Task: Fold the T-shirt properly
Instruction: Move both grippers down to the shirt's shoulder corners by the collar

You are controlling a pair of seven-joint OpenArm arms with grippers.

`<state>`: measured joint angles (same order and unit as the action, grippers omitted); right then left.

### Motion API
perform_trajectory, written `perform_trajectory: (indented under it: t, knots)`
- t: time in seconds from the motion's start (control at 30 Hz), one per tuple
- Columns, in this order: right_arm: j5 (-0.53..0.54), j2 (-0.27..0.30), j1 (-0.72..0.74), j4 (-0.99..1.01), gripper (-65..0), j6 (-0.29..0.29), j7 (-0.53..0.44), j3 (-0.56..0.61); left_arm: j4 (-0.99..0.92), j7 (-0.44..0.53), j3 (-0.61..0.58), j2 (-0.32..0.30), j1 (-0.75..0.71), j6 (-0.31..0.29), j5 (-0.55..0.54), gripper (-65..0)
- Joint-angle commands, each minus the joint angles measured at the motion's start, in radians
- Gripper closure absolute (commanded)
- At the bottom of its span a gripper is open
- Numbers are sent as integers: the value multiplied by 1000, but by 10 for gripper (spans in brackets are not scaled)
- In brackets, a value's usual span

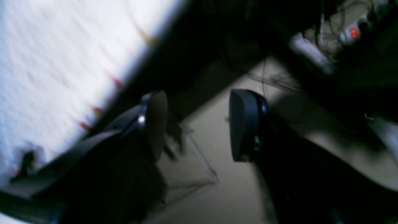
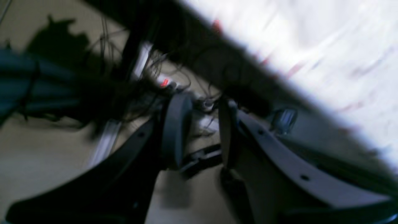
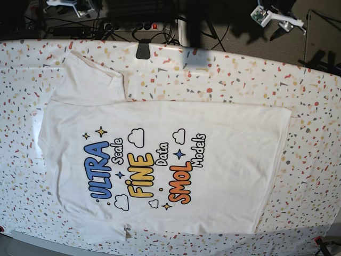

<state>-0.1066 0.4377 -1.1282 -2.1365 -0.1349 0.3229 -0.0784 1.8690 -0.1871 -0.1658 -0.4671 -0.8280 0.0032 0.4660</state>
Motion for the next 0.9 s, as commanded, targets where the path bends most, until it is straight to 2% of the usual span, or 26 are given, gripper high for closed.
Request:
perform_trajectory:
  t: [0.0,0.07,0.13,0.27,0.33,0.5,0.6,0.77,0.87]
  knots:
    - [-7,6,-13,-45,-176,1,10,-6,43,10,2,-12,-3,14,24,-309]
    - [-54,9,-14,-104,-176,1,45,-8,92,-24,2,-13,18,11,63,-309]
    - [-102,8,-14,-143,-176,1,49,-8,121,-54,2,-13,53,-25,97,-310]
    - [-190,8,-13,-181,-176,1,42,-8,125,-126,2,-13,172,-210,140,-312]
    - [-213,8,-13,-181,-176,1,37,-8,124,-150,2,-20,230,-256,119,-312]
    - [-212,8,-14,-181,-176,2,45,-8,122,-134,2,-66,334,-267,43,-312]
    - [-212,8,-14,-181,-176,3,61,-7,122,-134,2,-117,381,-267,-10,-312]
    - [-212,8,-14,-182,-176,4,63,-7,82,-95,1,-195,457,-267,-31,-312]
    - [-212,8,-14,-182,-175,5,62,-7,2,-77,0,-198,509,-267,-31,-312]
